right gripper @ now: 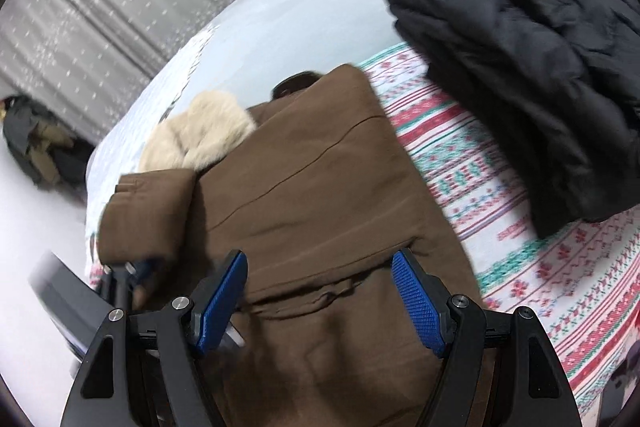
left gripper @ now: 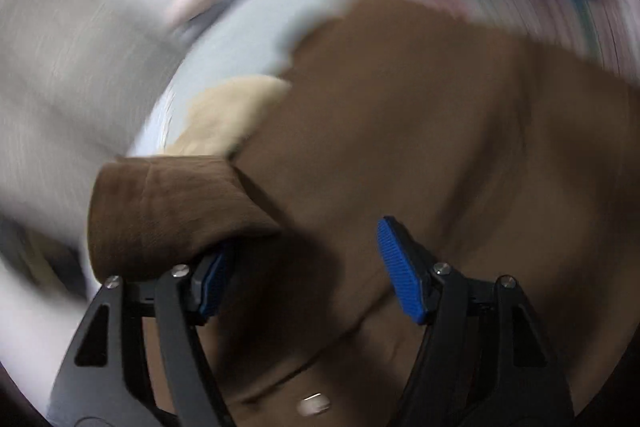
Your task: Fold large clothes
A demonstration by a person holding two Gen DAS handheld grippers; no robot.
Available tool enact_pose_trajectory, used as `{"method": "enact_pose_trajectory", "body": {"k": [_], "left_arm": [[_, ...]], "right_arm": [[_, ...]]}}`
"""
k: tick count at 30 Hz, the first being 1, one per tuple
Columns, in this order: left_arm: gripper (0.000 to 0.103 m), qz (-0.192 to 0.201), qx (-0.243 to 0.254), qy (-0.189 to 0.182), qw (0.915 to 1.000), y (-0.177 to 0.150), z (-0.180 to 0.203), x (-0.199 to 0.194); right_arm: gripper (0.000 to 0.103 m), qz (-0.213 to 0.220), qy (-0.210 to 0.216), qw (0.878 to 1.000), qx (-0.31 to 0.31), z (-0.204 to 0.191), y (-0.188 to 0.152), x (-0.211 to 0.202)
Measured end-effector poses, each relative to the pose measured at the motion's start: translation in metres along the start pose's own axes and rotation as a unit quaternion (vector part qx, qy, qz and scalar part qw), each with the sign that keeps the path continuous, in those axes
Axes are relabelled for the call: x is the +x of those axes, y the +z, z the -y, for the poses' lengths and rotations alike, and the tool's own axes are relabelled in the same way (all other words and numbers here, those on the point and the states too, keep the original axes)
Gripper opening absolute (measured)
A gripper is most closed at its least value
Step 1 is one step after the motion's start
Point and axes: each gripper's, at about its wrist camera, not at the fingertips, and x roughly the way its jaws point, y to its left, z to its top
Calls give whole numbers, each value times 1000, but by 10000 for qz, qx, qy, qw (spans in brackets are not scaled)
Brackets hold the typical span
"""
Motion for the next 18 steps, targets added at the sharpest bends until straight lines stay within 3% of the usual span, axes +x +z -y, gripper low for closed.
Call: {"method": "enact_pose_trajectory", "body": {"k": [2,3,7,11,15,18], "left_arm": [[65,269,722,370,9963,-9,17,-7],[65,259,684,289,9969,-8,13,-13],[66,333,-220,-318,9987,-3,-22,-29],[66,508,-1037,-929,9890,-22,-56,-43],[66,55,-2365,-1056,9659,-76,-115,-28],[66,-554,-3751,-1062,9192,-144,-174,-9]], "right_arm": [[76,-48,29,10000,53,3,2,1],[76,-72,59,9999,58,4,2,1],[76,-87,58,9998,-141,-4,1,2],[76,-128,82,9994,-311,-9,-3,4],[76,-140,95,9985,-525,-14,-3,14],[76,-211,-26,9975,-676,-18,-6,25]]}}
